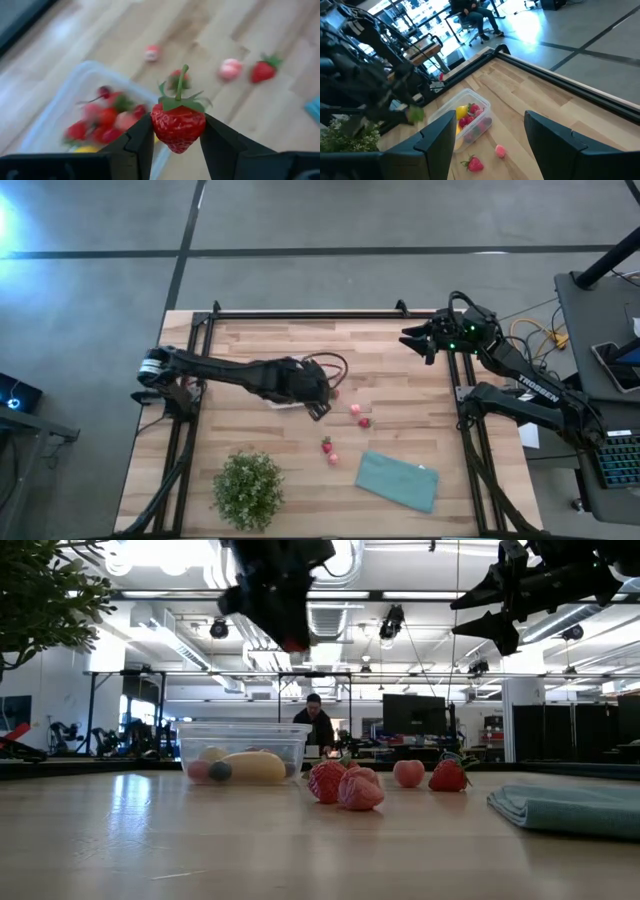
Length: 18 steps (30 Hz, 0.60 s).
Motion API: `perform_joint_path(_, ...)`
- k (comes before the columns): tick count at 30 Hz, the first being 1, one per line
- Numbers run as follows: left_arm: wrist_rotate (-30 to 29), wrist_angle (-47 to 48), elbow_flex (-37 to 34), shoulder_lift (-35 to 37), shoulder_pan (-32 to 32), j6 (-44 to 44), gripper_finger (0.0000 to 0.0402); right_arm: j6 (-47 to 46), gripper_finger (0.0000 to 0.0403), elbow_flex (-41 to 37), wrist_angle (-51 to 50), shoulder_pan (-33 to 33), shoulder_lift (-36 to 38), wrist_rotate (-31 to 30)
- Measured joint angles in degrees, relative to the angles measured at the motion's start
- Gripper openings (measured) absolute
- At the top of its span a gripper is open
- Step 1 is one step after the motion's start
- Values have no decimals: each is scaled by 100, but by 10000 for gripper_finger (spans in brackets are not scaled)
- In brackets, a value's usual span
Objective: Pick and placing Produce into tupperware
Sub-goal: Put the red strawberry into the transparent bin
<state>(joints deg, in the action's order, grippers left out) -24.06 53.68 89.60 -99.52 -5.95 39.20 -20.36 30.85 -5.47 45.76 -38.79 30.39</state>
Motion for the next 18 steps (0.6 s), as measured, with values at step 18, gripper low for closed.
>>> perform_joint_path(18, 531, 532, -918, 141, 266, 1018, 117, 51, 226, -1, 441, 0, -103, -517)
